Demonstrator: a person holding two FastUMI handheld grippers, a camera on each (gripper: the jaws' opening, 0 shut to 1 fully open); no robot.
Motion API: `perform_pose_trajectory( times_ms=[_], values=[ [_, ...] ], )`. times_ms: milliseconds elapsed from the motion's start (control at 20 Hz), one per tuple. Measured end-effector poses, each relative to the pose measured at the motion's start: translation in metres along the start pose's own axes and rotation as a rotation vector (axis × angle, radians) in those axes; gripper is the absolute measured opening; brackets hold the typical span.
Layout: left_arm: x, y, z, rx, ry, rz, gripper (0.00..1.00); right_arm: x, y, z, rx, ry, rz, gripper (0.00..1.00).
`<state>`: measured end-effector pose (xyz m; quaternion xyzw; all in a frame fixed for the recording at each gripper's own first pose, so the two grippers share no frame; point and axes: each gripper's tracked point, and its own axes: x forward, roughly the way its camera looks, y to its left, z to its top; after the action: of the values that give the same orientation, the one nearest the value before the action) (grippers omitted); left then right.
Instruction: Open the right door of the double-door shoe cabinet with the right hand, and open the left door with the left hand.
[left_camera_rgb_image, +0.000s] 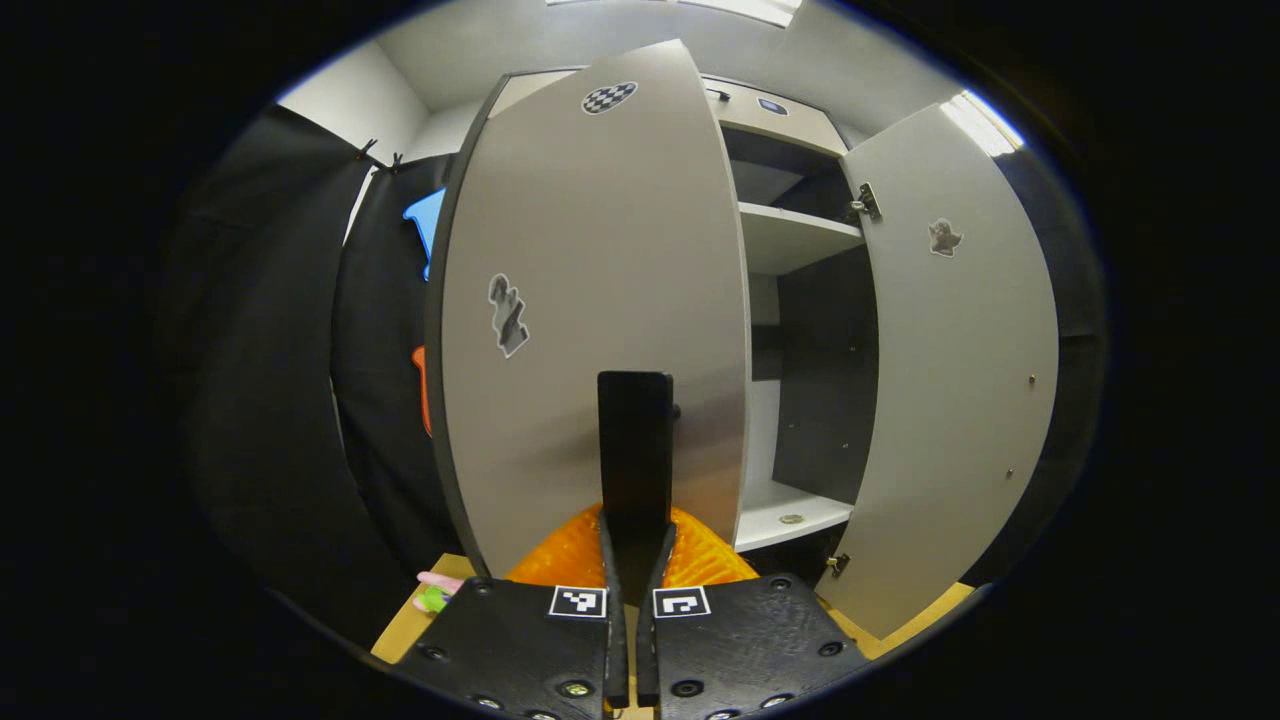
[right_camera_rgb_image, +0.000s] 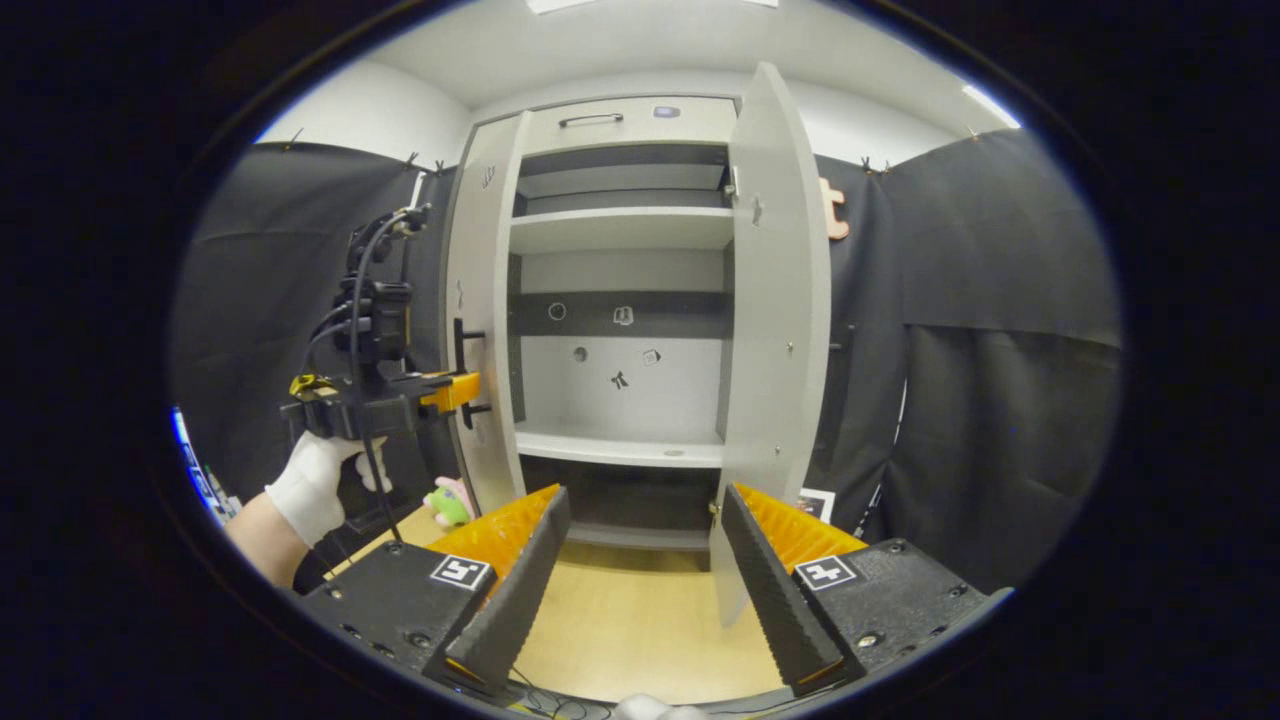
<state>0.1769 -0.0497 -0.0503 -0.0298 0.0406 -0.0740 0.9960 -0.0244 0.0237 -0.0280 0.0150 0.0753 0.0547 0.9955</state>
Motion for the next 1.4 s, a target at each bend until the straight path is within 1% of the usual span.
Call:
perform_pose_trajectory(
  times_ms=[250, 400, 500, 550, 600, 750, 850, 1000, 1150, 1200, 1300, 1350, 1400],
  values=[
    [-0.029, 0.03, -0.002, 0.031, -0.006, 0.03, 0.02, 0.003, 0.004, 0.0, 0.021, 0.007, 0.035, 0.96],
    [-0.041, 0.05, -0.004, 0.026, -0.01, 0.049, 0.02, 0.003, 0.006, -0.002, 0.033, 0.015, 0.055, 0.96],
    [-0.048, 0.064, -0.005, 0.03, -0.015, 0.071, 0.0, 0.003, 0.007, 0.001, 0.04, 0.01, 0.073, 0.96],
    [-0.052, 0.073, -0.005, 0.033, -0.012, 0.084, 0.08, 0.003, 0.007, 0.001, 0.042, 0.007, 0.08, 0.96],
    [-0.055, 0.081, -0.006, 0.035, -0.015, 0.093, 0.0, 0.003, 0.006, 0.002, 0.036, 0.006, 0.084, 0.96],
    [-0.062, 0.099, -0.006, 0.05, -0.023, 0.085, 0.0, 0.002, 0.01, 0.001, 0.03, 0.004, 0.097, 0.96],
    [-0.063, 0.111, -0.008, 0.066, -0.022, 0.1, 0.0, 0.0, 0.011, 0.0, 0.025, 0.006, 0.106, 0.96],
    [-0.069, 0.127, -0.006, 0.058, -0.028, 0.11, 0.0, 0.001, 0.011, 0.001, 0.022, 0.004, 0.111, 0.96],
    [-0.072, 0.156, -0.007, 0.076, -0.024, 0.158, 0.0, 0.001, 0.012, 0.001, 0.021, 0.004, 0.112, 0.96],
    [-0.072, 0.164, -0.008, 0.063, -0.03, 0.159, 0.0, 0.001, 0.012, 0.0, 0.02, 0.004, 0.114, 0.96],
    [-0.073, 0.162, -0.007, -0.012, -0.037, 0.115, 0.0, 0.0, 0.013, 0.0, 0.016, 0.005, 0.119, 0.96],
    [-0.073, 0.16, -0.009, -0.008, -0.03, 0.11, 0.0, 0.0, 0.013, 0.0, 0.013, 0.007, 0.121, 0.96],
    [-0.075, 0.162, -0.009, 0.021, -0.031, 0.121, 0.0, 0.0, 0.013, 0.0, 0.012, 0.007, 0.123, 0.96]
  ],
)
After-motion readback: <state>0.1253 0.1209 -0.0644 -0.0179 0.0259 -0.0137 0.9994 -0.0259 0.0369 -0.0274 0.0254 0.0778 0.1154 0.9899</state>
